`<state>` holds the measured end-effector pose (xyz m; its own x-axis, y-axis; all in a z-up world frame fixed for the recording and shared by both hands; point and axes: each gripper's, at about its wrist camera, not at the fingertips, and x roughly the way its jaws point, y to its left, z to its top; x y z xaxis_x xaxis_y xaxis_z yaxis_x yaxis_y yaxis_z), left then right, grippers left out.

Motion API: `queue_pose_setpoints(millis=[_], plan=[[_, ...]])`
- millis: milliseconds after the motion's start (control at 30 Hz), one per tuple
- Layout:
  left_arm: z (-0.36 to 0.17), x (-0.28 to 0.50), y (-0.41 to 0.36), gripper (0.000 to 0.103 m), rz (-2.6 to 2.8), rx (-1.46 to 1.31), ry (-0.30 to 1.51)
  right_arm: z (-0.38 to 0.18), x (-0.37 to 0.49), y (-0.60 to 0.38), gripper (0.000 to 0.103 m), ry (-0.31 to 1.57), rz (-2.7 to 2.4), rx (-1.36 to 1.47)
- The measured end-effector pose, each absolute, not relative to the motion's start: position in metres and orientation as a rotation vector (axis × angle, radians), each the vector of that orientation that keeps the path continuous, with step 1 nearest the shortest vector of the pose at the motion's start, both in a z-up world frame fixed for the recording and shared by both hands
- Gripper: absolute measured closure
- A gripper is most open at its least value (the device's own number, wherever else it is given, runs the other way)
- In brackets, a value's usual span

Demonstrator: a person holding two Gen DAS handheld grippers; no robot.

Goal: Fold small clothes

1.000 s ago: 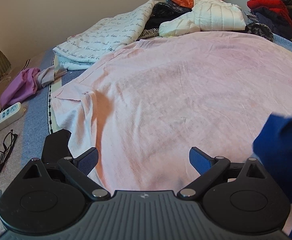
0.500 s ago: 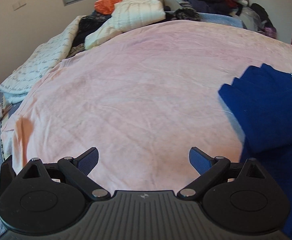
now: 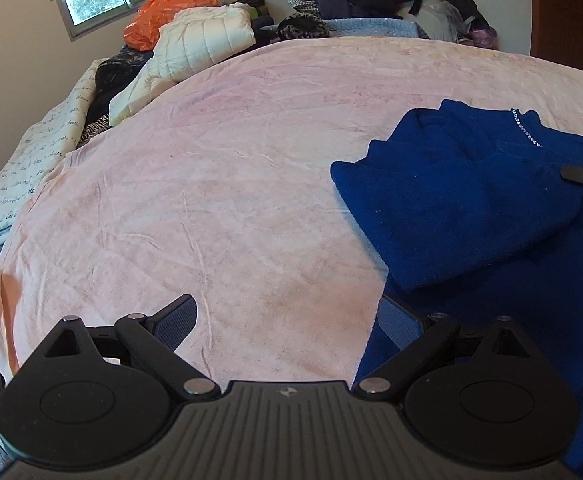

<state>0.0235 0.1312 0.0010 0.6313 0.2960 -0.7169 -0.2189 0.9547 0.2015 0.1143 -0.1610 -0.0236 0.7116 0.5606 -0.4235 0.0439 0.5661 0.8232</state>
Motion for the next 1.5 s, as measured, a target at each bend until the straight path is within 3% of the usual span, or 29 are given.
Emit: queue_pose_setpoints(millis=[167,300,400,700,933,1067,1233,1300,1333,1433,1500], plan=[[0.004,0.037,0.120,0.005,0.292,0.081,0.831,0.039,0.138,-0.142,0.093,0.638,0.419,0.778],[0.004,0.046,0.105,0.005,0.268,0.089,0.829,0.113,0.138,-0.144,0.093,0.401,0.442,0.628],[0.002,0.047,0.097,0.005,0.236,0.093,0.837,0.132,0.129,-0.178,0.093,0.282,0.359,0.631],[-0.008,0.053,0.084,0.005,0.198,0.122,0.874,0.014,0.110,-0.281,0.092,0.493,-0.042,0.734],[-0.002,0.052,0.070,0.005,0.181,0.167,0.841,0.022,0.092,-0.284,0.093,0.379,-0.008,0.635],[-0.006,0.055,0.069,0.005,0.169,0.146,0.866,0.003,0.095,-0.300,0.092,0.468,-0.103,0.642],[-0.009,0.055,0.070,0.005,0.171,0.154,0.880,-0.025,0.089,-0.312,0.081,0.552,-0.115,0.720],[-0.010,0.055,0.071,0.005,0.171,0.149,0.883,-0.028,0.089,-0.316,0.051,0.538,-0.106,0.781],[-0.010,0.055,0.072,0.005,0.173,0.146,0.882,-0.028,0.089,-0.318,0.050,0.526,-0.100,0.813],[-0.011,0.055,0.075,0.005,0.183,0.150,0.883,-0.033,0.094,-0.323,0.060,0.518,-0.117,0.848],[-0.013,0.055,0.078,0.005,0.191,0.150,0.889,-0.037,0.097,-0.325,0.089,0.531,-0.126,0.841]])
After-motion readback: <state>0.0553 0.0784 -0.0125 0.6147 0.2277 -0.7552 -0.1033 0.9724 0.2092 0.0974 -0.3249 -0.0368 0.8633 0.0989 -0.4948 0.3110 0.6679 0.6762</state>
